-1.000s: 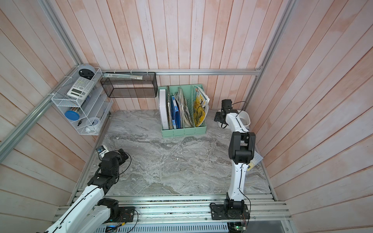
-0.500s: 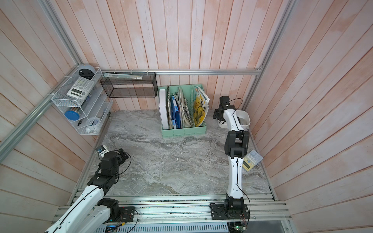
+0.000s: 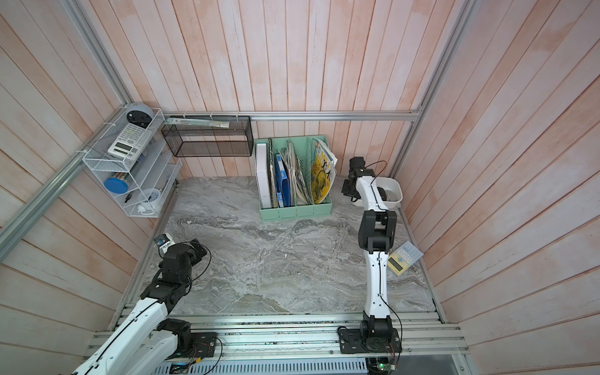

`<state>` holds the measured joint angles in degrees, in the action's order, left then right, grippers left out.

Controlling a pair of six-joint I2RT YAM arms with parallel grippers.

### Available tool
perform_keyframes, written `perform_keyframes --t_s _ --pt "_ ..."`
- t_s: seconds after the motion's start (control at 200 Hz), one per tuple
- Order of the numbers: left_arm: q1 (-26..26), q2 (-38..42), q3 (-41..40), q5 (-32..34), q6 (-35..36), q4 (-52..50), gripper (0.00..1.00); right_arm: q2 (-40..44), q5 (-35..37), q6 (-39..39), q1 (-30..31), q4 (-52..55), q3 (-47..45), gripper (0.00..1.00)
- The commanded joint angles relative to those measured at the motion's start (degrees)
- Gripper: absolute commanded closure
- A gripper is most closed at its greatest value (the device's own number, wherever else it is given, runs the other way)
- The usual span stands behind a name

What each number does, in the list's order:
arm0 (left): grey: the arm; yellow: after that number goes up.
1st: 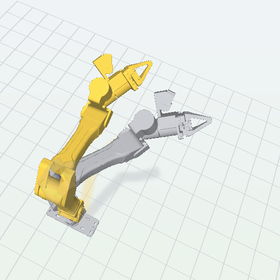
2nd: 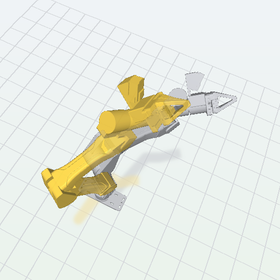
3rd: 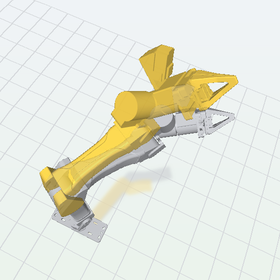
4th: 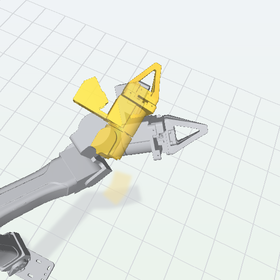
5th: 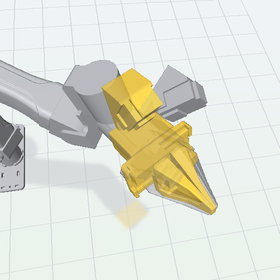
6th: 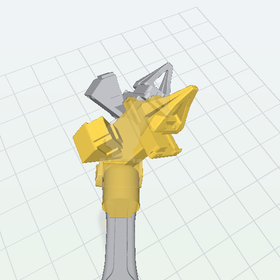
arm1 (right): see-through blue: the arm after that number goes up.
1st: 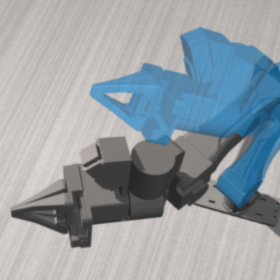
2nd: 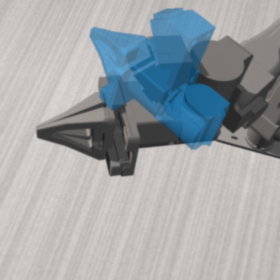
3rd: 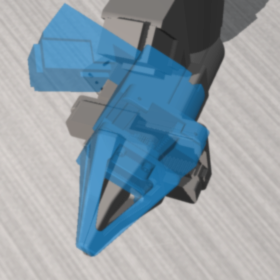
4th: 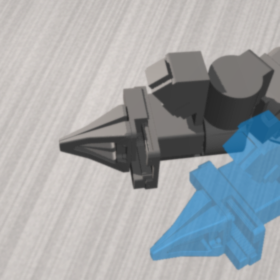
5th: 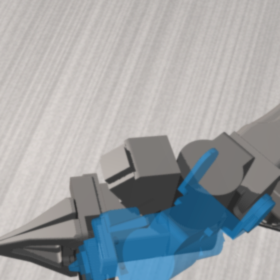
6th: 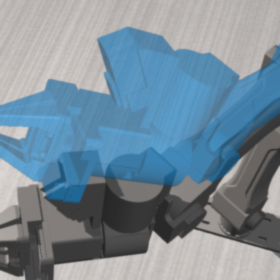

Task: Take out the mouse from the storage box
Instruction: Move the storage box to the center of the board.

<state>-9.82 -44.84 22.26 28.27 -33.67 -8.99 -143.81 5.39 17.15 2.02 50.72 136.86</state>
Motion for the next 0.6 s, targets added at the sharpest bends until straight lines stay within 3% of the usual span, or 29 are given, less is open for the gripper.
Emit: perform_keyframes --t_s 0.0,0.365,0.595 --pt "0.23 0.21 0.04 -0.76 0.39 1.26 0.00 0.76 0.12 0.16 0.66 3.85 -1.46 0.74" --pt "0.24 0.60 -0.19 -0.59 0.32 1.10 0.00 5.35 -0.72 -1.03 0.92 7.96 -6.60 0.93" --pt "0.24 0.93 -0.28 -0.59 0.26 1.08 0.00 14.68 -0.04 -1.06 2.04 1.35 -21.81 0.98"
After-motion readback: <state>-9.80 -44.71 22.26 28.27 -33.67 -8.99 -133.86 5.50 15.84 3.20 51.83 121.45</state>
